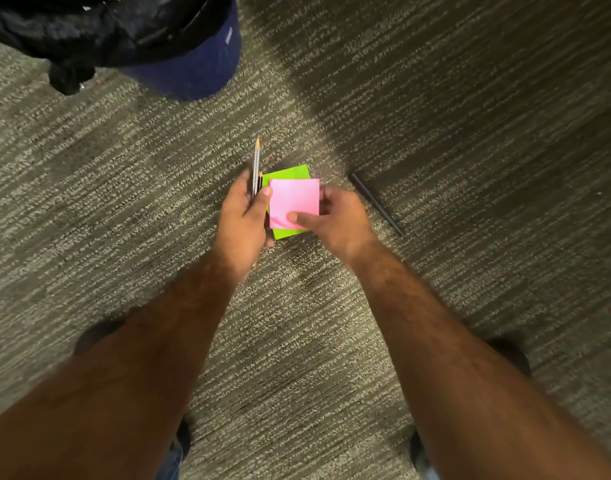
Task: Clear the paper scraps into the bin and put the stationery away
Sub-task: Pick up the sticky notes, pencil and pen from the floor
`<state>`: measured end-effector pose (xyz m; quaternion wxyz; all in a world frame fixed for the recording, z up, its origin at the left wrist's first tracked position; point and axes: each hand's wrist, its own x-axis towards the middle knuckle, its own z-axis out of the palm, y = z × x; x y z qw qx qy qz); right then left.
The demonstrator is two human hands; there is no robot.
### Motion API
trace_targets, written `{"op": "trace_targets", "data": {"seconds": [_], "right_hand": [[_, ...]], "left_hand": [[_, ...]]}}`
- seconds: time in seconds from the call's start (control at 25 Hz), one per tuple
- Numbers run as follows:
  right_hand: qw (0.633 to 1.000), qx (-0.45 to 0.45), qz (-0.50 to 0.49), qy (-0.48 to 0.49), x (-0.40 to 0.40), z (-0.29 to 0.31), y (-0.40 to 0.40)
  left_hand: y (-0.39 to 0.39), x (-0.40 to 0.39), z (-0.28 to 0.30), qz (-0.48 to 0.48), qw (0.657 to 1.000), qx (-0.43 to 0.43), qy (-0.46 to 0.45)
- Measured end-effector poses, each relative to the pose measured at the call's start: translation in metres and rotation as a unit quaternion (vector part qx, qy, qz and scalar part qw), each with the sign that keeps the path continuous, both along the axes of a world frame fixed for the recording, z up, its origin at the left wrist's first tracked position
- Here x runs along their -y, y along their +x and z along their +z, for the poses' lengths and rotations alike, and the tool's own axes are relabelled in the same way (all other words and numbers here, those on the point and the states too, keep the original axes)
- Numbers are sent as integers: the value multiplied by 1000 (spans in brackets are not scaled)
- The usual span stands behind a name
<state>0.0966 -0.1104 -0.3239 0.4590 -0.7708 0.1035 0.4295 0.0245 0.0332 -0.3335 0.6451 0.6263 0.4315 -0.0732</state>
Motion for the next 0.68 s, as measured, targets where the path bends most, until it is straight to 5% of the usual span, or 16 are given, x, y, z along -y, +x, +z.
{"op": "trace_targets", "data": {"seconds": [0.24, 0.68], "right_hand": [[997, -14, -66, 23, -7, -11, -13], [995, -69, -58, 33, 4, 18, -42]], "left_hand": [[-2, 14, 15, 90, 991, -17, -92], [-26, 16, 55, 90, 991, -51, -80]]}}
